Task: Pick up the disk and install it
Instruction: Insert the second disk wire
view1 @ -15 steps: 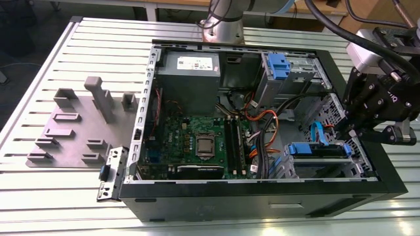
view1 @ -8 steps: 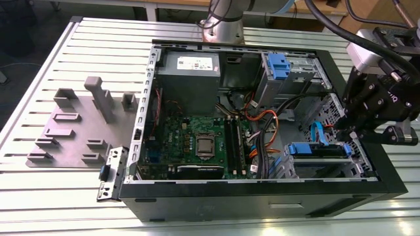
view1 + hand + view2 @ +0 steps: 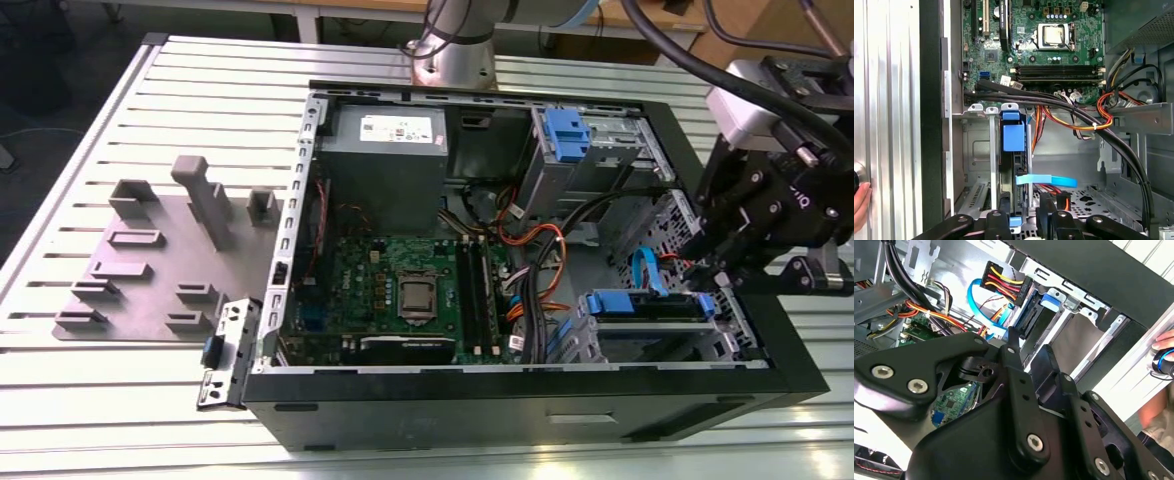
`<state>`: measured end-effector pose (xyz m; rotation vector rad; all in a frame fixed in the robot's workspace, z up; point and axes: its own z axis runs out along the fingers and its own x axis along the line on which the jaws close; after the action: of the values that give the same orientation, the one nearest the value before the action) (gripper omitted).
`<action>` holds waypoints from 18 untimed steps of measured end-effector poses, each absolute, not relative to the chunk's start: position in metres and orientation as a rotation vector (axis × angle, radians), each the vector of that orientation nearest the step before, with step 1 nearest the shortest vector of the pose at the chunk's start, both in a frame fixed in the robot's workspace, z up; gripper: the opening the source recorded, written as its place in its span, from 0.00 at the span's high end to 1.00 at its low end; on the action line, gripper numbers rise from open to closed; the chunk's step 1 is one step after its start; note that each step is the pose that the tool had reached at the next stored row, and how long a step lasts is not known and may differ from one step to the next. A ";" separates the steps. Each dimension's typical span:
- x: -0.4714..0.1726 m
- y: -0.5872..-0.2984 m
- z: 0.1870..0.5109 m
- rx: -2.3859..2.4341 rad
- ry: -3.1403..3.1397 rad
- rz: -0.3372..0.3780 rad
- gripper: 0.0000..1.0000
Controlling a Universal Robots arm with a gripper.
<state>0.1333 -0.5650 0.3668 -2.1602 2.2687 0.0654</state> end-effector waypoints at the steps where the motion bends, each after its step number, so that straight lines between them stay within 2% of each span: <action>1: 0.134 -0.565 0.366 -2.160 2.269 0.066 0.63; 18: 0.152 -0.551 0.347 -2.163 2.272 0.070 0.63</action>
<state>0.1523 -0.5508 0.3475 -2.1632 2.2722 0.0698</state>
